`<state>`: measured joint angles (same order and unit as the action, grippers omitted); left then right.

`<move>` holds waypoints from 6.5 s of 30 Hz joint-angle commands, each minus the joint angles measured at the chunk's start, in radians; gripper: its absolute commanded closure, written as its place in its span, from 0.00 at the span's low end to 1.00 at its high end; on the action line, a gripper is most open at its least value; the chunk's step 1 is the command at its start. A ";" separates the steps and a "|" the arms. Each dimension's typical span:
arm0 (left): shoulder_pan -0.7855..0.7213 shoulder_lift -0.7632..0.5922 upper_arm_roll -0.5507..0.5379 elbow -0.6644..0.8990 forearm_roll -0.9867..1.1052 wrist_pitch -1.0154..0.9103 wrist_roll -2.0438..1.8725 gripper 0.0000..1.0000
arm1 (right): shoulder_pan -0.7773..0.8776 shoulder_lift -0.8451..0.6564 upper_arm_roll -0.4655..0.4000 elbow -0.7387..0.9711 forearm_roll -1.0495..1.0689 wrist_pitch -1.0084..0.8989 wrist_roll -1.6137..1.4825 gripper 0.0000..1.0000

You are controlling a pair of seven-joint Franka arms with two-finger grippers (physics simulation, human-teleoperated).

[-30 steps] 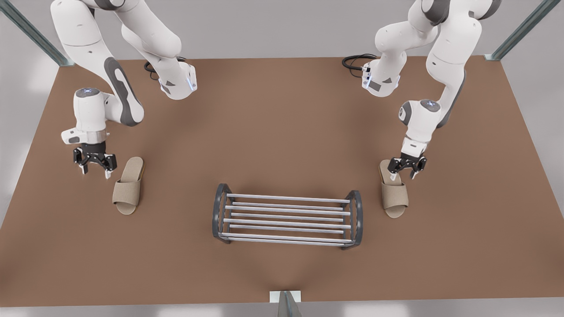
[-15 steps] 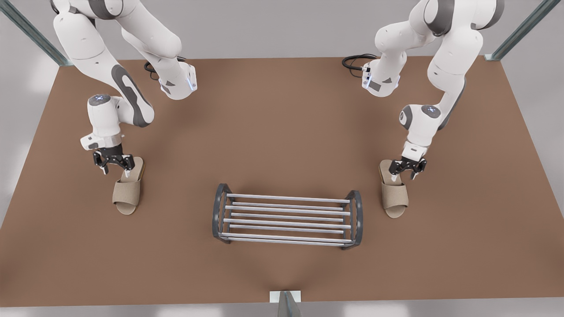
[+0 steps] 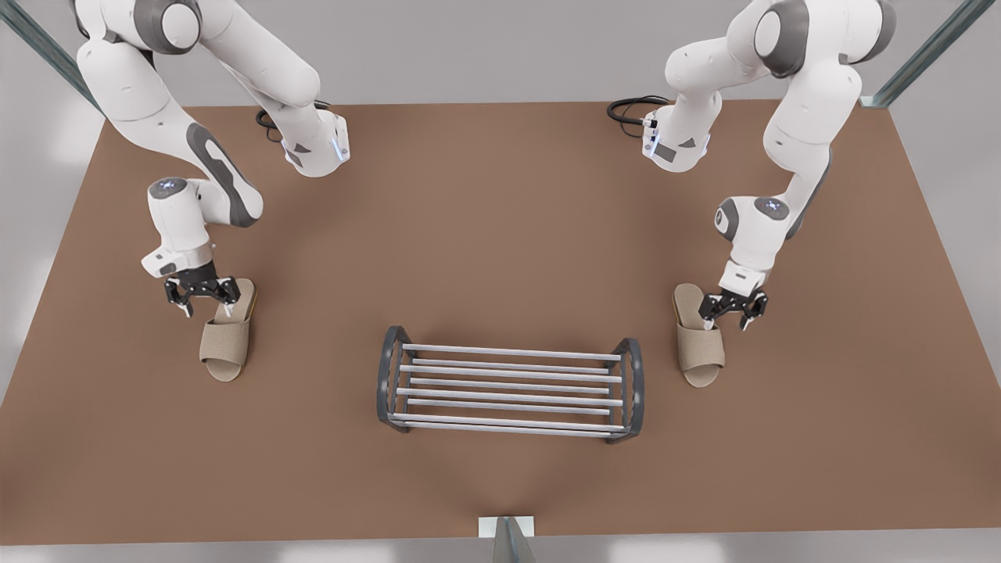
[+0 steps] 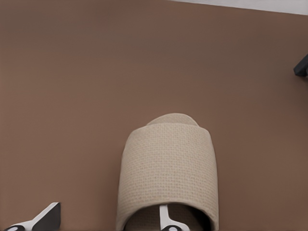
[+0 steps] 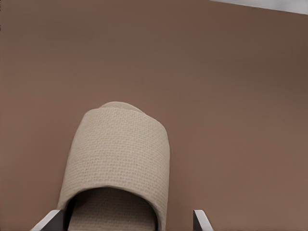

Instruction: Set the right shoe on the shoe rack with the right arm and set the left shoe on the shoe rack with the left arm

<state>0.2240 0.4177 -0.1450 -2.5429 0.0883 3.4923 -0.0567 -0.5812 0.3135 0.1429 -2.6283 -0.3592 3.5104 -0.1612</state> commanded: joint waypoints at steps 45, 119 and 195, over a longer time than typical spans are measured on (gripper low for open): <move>-0.025 0.033 -0.002 0.026 -0.009 0.004 0.081 0.58 | -0.009 0.205 -0.043 0.183 -0.024 -0.002 -0.027 0.20; -0.597 0.021 -0.019 1.026 0.616 -1.095 -0.925 0.71 | -0.037 0.091 0.277 0.599 -0.017 -0.648 0.953 0.79; -0.348 -0.112 0.097 1.010 -0.047 -1.730 0.072 0.00 | 1.080 0.440 0.030 1.759 -0.193 -1.637 1.329 0.79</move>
<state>-0.1240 0.3062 -0.0474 -1.5330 0.0389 1.7630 -0.0921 0.4944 0.7533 0.1726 -0.8707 -0.5498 1.8494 0.9530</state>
